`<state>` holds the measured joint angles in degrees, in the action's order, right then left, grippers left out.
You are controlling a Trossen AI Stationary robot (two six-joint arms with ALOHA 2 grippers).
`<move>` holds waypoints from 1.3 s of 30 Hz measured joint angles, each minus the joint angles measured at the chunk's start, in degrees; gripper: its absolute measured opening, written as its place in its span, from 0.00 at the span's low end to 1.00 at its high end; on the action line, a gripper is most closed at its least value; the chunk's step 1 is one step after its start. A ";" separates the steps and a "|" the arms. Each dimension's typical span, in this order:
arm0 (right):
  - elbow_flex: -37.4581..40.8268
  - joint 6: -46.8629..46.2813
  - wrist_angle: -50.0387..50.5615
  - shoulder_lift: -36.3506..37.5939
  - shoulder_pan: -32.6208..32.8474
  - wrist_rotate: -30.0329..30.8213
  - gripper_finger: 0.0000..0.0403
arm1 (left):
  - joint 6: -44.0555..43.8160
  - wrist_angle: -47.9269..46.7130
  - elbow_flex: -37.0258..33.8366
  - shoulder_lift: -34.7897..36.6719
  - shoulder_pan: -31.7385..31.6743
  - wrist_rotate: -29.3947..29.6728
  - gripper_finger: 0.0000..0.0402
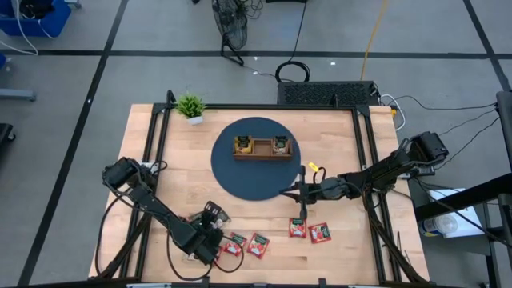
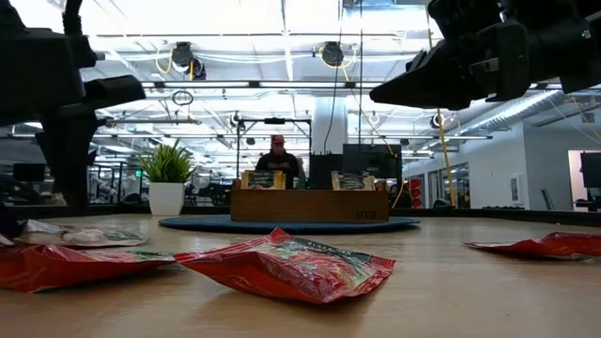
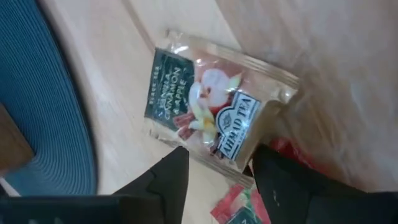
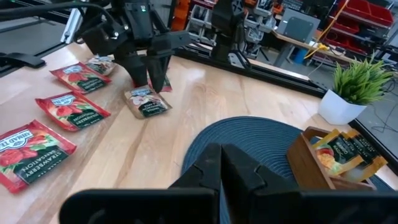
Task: Pick & Place Tea
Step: Put the brown tea bag into the right section of the wooden organizer
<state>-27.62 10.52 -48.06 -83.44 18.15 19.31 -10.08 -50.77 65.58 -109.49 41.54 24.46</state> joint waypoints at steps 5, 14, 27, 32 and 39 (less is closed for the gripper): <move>0.00 -0.02 0.30 0.00 0.00 0.00 0.00 | 1.40 4.08 0.00 -0.02 0.00 0.05 0.41; 0.00 0.00 0.27 -0.02 0.00 0.00 0.00 | -3.40 16.56 -5.29 0.33 -1.04 0.46 0.16; -0.02 -13.35 0.27 -0.08 -2.13 -1.56 0.00 | 17.27 12.53 4.80 -0.26 -1.44 21.82 0.03; -0.02 -20.77 -1.76 -2.24 -5.07 -5.99 0.00 | 30.42 12.37 10.49 -0.22 -2.94 34.12 0.02; -0.07 -24.10 -19.73 -9.99 -8.10 -12.50 0.13 | 42.07 13.43 12.63 -0.15 -7.98 37.21 0.03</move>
<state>-27.68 -13.58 -67.80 -93.43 10.05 6.81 31.99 -37.34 78.22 -109.65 33.56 61.68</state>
